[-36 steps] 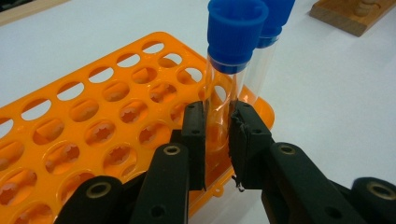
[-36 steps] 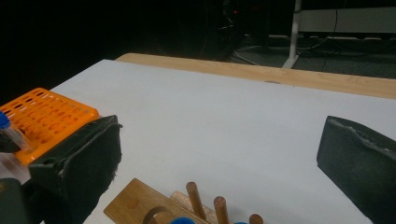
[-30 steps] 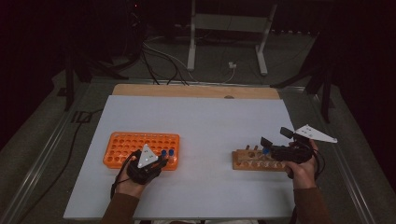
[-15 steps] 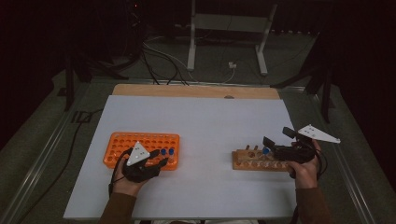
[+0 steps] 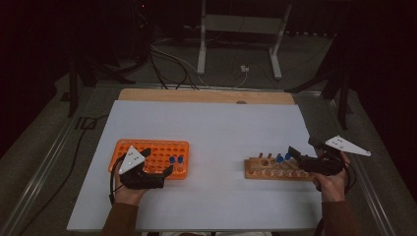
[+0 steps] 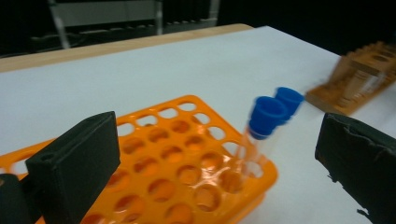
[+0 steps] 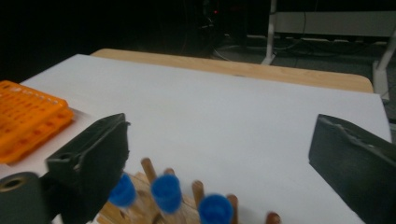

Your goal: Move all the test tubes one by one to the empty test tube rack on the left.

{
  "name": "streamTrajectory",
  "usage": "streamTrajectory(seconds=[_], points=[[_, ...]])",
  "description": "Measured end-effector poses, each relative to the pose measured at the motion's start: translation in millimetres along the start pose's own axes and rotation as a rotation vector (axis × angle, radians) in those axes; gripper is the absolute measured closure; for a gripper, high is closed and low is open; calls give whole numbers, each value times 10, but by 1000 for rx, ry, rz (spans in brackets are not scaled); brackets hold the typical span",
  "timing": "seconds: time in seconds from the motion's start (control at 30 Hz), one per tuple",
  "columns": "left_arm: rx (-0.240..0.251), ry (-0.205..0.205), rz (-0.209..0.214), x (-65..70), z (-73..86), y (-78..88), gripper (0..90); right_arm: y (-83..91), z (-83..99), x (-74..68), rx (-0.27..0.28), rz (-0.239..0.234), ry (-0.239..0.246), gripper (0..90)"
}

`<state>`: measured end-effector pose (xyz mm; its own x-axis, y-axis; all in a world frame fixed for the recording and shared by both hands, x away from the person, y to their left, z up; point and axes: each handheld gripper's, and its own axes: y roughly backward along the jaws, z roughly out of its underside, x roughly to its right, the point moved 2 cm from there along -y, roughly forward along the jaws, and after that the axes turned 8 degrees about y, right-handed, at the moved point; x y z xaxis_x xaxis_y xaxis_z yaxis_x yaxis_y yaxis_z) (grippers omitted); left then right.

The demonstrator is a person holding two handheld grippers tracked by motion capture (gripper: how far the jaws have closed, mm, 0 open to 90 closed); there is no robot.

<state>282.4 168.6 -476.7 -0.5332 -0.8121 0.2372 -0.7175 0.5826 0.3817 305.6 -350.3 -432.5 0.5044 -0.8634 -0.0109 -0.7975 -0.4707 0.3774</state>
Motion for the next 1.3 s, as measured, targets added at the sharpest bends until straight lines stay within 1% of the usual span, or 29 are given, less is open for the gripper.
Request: streamTrajectory(seconds=[0.07,0.1,0.13,0.17,0.23,0.33,0.4,0.5,0.57,0.63,0.73,0.77,0.87,1.07,1.2,1.3], points=[[9,12,-23,-40,-6,19,6,22,30,20,-6,8,6,85],[7,19,-36,-51,-6,20,6,36,45,25,-7,6,4,111],[-1,22,-59,-68,-2,17,6,44,57,30,-2,0,8,154],[-4,23,-70,-84,6,17,6,55,73,31,-1,-9,11,171],[-8,35,-88,-115,14,13,6,68,102,33,-9,3,21,217],[-2,51,-104,-147,18,20,7,91,140,49,-7,1,20,299],[-2,57,-108,-162,22,23,6,105,166,57,-9,-16,27,399],[-17,53,-115,-164,31,11,6,126,201,57,-14,-38,48,523],[-21,47,-117,-150,35,-2,7,133,225,51,-25,-54,64,569],[-24,41,-116,-142,37,-9,7,136,257,38,-39,-67,80,598],[-30,42,-119,-142,43,-15,7,132,294,38,-54,-75,84,640],[-30,44,-120,-144,45,-14,7,131,306,39,-57,-79,85,668],[-27,49,-121,-149,45,-13,7,126,339,35,-69,-95,89,709],[-32,48,-118,-143,53,-16,7,84,408,8,-91,-106,100,731],[-32,48,-118,-142,54,-15,7,49,427,-25,-110,-93,132,735],[-32,50,-118,-145,55,-14,7,28,446,-34,-114,-87,137,734]])
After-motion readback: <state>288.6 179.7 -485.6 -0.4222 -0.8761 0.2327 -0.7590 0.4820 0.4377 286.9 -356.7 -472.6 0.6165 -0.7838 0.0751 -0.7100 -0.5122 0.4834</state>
